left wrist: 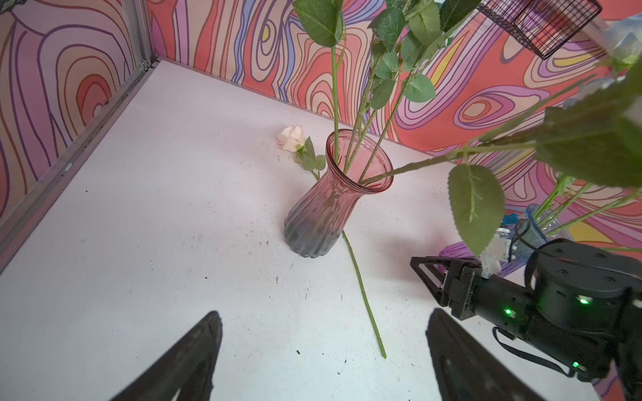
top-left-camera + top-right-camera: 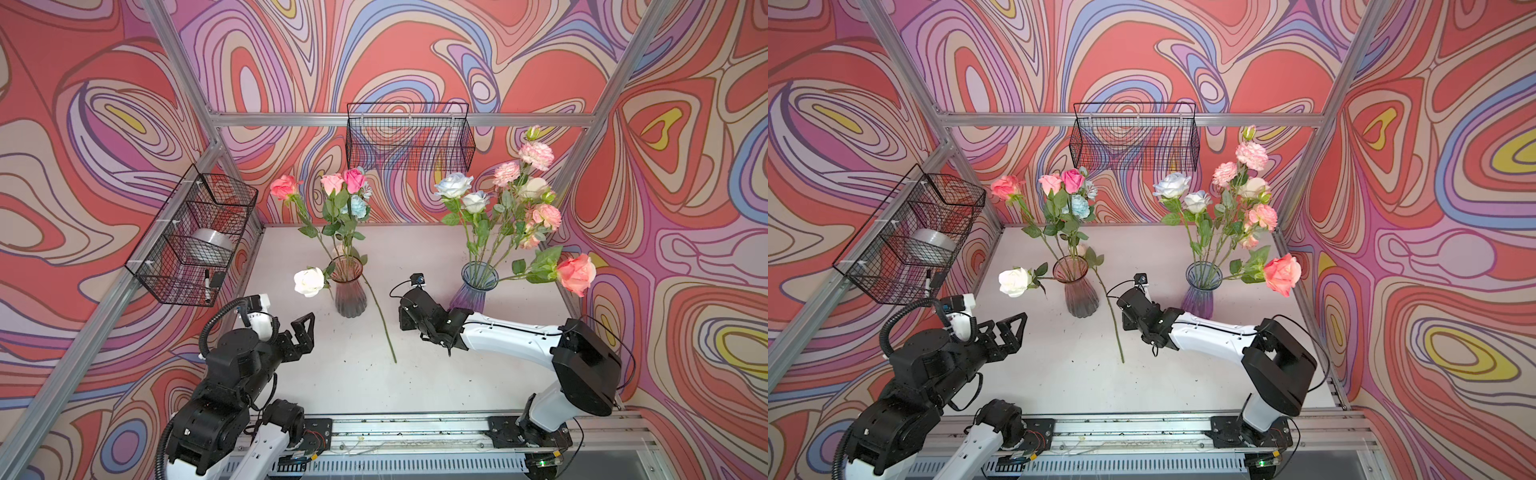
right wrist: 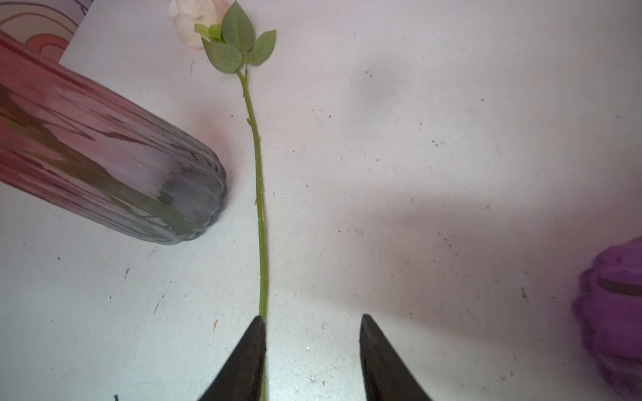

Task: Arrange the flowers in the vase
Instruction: 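Lower the open right gripper onto the pale pink rose stem on the table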

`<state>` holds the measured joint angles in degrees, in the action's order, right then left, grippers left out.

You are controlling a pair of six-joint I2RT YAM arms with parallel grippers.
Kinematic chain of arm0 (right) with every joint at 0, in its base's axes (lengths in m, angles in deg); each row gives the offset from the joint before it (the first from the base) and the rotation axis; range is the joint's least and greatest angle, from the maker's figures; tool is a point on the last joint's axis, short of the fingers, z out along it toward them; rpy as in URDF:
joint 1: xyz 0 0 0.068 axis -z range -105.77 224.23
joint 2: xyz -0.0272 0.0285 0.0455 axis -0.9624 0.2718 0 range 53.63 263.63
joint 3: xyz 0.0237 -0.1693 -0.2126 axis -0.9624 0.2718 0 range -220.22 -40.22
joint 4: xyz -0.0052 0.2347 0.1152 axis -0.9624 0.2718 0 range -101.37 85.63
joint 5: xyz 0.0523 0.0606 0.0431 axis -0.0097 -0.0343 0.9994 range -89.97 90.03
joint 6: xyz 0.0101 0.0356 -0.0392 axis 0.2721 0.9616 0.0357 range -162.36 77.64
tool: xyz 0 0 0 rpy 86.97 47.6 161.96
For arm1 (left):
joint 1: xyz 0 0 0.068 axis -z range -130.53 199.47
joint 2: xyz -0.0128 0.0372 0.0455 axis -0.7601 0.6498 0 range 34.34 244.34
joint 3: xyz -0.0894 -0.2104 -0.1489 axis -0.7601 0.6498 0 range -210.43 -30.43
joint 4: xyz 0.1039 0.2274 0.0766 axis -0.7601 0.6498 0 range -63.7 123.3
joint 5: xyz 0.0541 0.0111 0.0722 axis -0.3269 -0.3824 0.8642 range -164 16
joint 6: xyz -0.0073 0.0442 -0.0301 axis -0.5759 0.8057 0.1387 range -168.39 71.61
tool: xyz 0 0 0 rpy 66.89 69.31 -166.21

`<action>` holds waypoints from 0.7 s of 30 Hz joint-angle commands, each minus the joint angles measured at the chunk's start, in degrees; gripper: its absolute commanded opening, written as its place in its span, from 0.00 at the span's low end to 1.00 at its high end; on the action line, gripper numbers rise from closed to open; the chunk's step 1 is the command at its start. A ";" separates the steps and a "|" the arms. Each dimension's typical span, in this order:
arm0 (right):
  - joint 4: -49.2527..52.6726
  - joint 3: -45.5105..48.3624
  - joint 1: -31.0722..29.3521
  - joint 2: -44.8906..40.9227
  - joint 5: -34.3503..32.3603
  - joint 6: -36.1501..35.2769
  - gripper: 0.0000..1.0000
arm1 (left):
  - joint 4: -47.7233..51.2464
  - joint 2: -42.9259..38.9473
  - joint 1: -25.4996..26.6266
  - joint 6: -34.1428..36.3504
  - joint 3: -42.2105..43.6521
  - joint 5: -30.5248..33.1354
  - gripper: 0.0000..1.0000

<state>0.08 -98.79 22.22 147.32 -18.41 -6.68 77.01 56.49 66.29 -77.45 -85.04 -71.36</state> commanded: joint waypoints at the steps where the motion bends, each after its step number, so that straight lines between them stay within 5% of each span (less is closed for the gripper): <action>1: 1.87 -3.48 0.50 4.55 5.79 -3.63 0.44 | -0.07 -2.89 -0.23 -2.32 1.64 0.10 0.92; 6: 2.67 -10.10 0.53 13.79 10.79 -5.46 0.39 | 1.13 -4.53 -0.27 -3.39 3.22 -0.52 0.92; 13: 9.32 -22.21 0.51 25.68 8.12 -7.30 0.38 | 1.48 -5.61 -0.25 -3.38 4.42 -0.36 0.92; 21: 10.66 -23.26 0.55 29.26 5.83 -5.63 0.24 | 2.39 -7.72 -0.29 -4.62 4.92 -0.49 0.92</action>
<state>7.73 -121.96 22.51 174.69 -10.93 -12.91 77.71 49.89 66.29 -80.62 -80.84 -71.50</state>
